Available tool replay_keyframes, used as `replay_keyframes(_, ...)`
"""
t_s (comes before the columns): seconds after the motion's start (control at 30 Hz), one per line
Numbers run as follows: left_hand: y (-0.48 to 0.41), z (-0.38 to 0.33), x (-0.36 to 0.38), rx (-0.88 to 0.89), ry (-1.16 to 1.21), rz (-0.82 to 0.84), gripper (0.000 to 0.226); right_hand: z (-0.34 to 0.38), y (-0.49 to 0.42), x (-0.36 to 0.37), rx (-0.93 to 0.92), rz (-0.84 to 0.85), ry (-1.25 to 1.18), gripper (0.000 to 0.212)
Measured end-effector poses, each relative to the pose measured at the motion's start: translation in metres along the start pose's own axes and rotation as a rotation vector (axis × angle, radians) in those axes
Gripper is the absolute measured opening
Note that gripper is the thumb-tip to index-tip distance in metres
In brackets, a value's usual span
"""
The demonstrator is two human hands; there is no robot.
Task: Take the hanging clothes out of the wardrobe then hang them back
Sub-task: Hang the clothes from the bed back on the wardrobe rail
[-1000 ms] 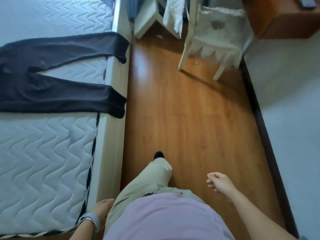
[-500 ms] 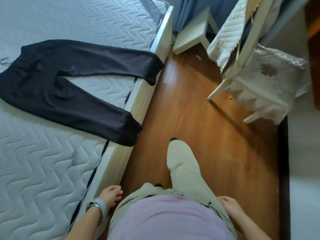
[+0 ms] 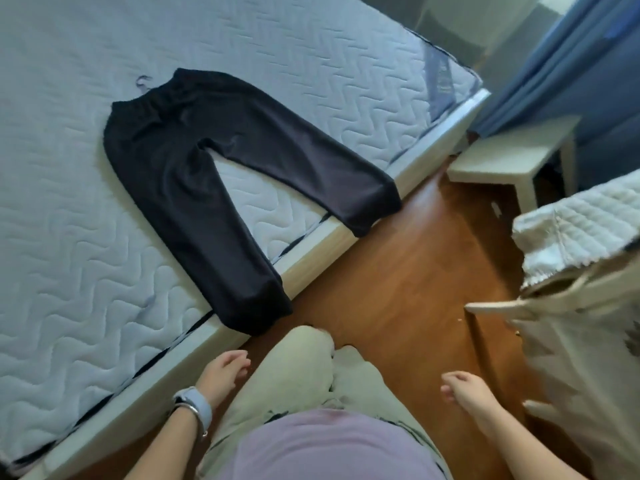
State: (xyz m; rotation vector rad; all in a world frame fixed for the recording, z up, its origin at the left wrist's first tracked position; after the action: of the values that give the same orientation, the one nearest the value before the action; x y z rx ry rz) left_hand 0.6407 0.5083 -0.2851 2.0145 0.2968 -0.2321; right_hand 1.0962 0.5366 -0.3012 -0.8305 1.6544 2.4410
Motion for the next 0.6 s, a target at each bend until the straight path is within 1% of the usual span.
replay_keyframes(0.13,-0.021,0.023,-0.020,-0.177,0.057,-0.072,0.031,0.113,-0.031,0.003,-0.147,0.029,0.039,0.015)
replay_keyframes(0.2,-0.032,0.034,-0.031,-0.265,0.125,-0.109,0.032,0.164,-0.037,0.011,-0.211,0.034,0.021,0.013)
replay_keyframes(0.3,-0.043,0.027,-0.043,-0.362,0.246,-0.117,0.034,0.222,-0.034,0.030,-0.265,0.078,0.029,0.012)
replay_keyframes(0.4,-0.058,-0.009,-0.050,-0.356,0.293,-0.122,0.035,0.254,-0.034,0.055,-0.284,0.165,0.225,0.012)
replay_keyframes(0.47,-0.071,-0.041,-0.055,-0.313,0.302,-0.128,0.035,0.272,-0.038,0.059,-0.268,0.170,0.325,0.014)
replay_keyframes(0.6,-0.100,-0.100,-0.061,-0.215,0.337,-0.115,0.032,0.311,-0.050,0.056,-0.237,0.153,0.452,0.015)
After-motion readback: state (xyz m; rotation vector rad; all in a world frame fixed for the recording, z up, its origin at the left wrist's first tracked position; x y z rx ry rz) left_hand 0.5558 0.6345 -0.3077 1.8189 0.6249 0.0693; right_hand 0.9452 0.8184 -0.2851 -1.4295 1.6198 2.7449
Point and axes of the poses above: each hand's wrist, its own y-axis away from the middle knuckle, its own x-axis out of the palm, z = x × y, the point moved 8 cm from there along -y, towards the middle knuckle, and after that the axes turned 1 degree about y, right-handed, at the moved point
